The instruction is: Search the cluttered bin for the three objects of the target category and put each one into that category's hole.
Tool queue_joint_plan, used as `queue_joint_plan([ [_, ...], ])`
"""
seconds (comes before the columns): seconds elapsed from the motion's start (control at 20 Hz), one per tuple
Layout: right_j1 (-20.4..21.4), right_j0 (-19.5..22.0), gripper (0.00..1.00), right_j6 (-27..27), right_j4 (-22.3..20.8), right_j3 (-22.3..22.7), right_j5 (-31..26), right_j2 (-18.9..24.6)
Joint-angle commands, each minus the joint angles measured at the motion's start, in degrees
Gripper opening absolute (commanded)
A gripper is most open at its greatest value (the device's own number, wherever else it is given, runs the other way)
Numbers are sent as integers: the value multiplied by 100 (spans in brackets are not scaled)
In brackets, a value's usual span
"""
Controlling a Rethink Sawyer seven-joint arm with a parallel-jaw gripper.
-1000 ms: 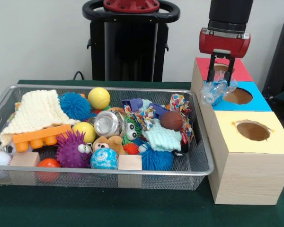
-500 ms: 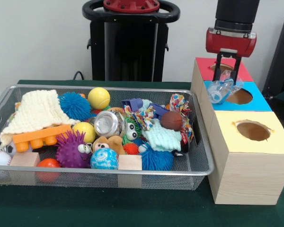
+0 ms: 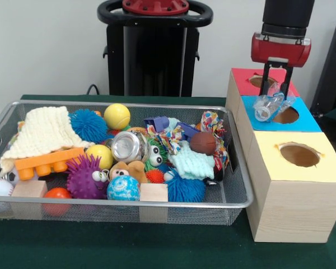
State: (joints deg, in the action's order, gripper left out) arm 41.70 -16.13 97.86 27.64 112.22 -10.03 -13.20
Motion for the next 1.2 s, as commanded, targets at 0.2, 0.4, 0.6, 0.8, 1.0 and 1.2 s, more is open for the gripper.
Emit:
queue_joint_plan([
  [0.2, -258, 195, 0, 1643, 363, 297, 130, 419],
  [0.4, -229, 210, 0, 1604, 382, 270, 93, 379],
  [0.6, -170, 148, 0, 1603, 427, 230, -49, 285],
  [0.8, -208, 85, 0, 1585, 445, 120, -135, 184],
  [1.0, -181, 161, 0, 1508, 382, 128, 116, 272],
  [1.2, -141, 229, 100, 1414, 290, 158, 245, 354],
])
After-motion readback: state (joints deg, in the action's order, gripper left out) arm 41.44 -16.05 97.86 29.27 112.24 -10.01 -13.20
